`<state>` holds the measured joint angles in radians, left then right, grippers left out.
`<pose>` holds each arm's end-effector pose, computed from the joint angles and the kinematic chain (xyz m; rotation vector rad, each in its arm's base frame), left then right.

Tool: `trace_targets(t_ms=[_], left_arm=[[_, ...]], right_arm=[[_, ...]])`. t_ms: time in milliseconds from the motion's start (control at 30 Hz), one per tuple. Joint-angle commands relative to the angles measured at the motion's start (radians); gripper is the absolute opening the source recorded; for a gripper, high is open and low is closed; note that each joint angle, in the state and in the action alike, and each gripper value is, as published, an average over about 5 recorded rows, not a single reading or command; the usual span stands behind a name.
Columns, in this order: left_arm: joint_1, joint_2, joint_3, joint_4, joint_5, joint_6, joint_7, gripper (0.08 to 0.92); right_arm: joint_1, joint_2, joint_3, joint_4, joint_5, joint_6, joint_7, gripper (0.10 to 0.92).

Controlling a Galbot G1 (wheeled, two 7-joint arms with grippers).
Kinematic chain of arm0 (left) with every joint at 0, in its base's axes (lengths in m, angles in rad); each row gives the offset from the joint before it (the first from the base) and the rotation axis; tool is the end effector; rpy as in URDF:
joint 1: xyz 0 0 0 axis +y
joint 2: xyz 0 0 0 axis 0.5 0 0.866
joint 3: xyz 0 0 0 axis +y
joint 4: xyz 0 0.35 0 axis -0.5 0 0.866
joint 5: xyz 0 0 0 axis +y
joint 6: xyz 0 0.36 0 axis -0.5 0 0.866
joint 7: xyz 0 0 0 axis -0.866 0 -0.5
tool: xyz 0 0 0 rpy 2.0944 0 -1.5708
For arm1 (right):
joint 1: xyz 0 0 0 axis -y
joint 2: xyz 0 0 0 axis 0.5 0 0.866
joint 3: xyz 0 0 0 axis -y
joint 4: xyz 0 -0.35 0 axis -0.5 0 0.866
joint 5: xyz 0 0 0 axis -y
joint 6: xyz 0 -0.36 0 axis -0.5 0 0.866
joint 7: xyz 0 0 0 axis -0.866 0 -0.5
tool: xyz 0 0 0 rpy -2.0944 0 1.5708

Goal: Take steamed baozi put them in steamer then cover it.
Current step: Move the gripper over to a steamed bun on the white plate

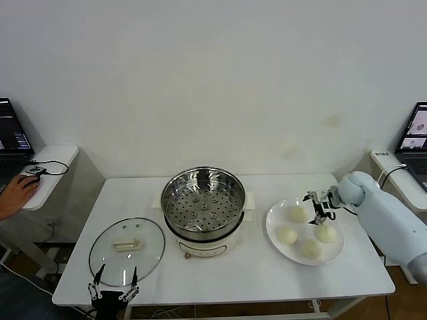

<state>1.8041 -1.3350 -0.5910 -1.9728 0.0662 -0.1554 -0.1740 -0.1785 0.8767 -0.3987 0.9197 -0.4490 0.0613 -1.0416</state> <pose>0.1042 0.0706 -0.3710 0.0963 -2.9426 -0.4570 0.5566 -0.1880 -0.2443 1.2076 -1.4538 1.5134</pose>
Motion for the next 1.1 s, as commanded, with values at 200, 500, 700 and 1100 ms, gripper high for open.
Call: trace_targets(t_ms=[200, 500, 700, 1100], left_arm=[[-0.002, 0.007, -0.009, 0.005, 0.005, -0.007, 0.0, 0.823], [-0.001, 0.004, -0.011, 0.006, 0.008, -0.016, -0.002, 0.823], [0.0, 0.002, -0.011, 0.008, 0.009, -0.021, -0.005, 0.823], [0.004, 0.002, -0.015, 0.002, 0.01, -0.025, -0.01, 0.823]], right_arm=[[0.065, 0.077, -0.076, -0.111, -0.028, 0.01, -0.033, 0.814], [0.078, 0.11, -0.08, -0.143, -0.03, -0.001, -0.034, 0.741], [0.08, 0.114, -0.083, -0.151, -0.03, -0.007, -0.042, 0.667], [0.093, 0.105, -0.093, -0.146, -0.016, 0.003, -0.037, 0.62]])
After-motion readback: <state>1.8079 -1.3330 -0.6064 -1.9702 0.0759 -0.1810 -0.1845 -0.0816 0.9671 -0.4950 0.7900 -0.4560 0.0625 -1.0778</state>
